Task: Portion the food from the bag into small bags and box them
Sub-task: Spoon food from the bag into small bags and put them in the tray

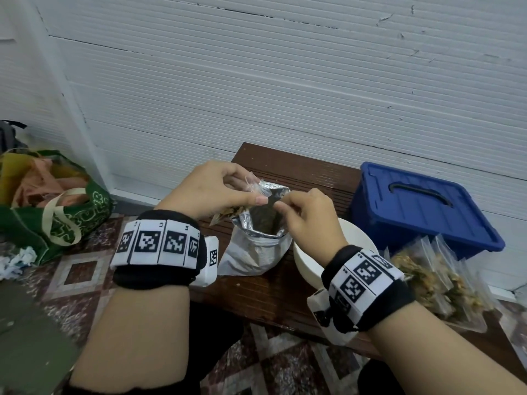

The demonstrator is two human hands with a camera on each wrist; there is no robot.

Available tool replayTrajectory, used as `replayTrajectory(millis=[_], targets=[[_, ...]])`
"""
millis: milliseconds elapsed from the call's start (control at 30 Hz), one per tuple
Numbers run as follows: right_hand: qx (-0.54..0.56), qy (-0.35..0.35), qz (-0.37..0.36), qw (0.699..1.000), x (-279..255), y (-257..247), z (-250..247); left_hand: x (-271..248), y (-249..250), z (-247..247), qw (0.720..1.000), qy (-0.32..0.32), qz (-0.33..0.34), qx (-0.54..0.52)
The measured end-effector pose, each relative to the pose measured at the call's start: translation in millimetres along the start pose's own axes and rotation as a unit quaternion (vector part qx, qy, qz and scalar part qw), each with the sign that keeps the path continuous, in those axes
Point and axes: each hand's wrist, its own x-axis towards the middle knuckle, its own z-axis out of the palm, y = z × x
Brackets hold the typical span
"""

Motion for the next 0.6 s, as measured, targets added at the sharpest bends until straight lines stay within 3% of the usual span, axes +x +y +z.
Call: replayTrajectory(millis=[233,433,600], targets=[[0.176,0.112,0.207,0.956,6,-3,-16,-1,0,-1,1.000,0.004,-0.004,0.004],[0.183,0.189,0.285,0.922,9,4,-29,-2,3,-1,0.999,0.032,0.016,-0.010],[0.194,0.215,0.325,0.900,14,10,-40,-4,3,-7,0.999,0.050,0.015,-0.013]])
